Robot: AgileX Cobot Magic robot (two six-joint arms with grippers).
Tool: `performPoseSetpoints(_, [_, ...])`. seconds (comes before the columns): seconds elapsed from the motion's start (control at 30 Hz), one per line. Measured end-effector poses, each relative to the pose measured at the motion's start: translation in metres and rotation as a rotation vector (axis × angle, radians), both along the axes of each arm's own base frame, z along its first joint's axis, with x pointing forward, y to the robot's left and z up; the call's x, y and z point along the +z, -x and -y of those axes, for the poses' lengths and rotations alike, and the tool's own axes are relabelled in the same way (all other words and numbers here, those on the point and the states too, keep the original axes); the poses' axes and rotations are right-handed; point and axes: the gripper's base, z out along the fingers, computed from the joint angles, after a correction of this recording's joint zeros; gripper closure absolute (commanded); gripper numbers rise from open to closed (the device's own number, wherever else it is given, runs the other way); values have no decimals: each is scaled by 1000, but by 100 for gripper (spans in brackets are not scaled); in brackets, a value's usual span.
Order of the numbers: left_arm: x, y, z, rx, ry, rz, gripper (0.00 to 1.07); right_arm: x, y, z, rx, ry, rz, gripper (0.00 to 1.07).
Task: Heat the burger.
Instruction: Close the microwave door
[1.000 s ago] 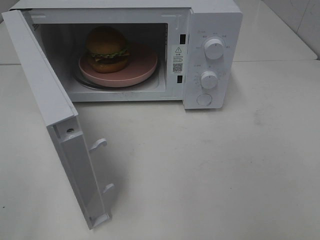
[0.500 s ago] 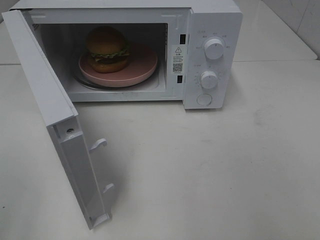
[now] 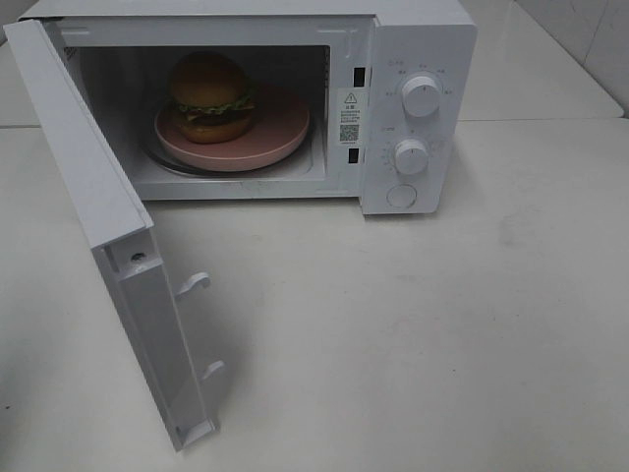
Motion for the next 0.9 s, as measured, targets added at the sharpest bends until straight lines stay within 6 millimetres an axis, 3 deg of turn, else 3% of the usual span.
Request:
performPoseSetpoints(0.3, [-33, -34, -4, 36, -16, 78, 107, 0, 0, 0, 0, 0, 0, 31])
performPoseSetpoints(0.9, [-68, -75, -5, 28, -107, 265, 107, 0, 0, 0, 0, 0, 0, 31])
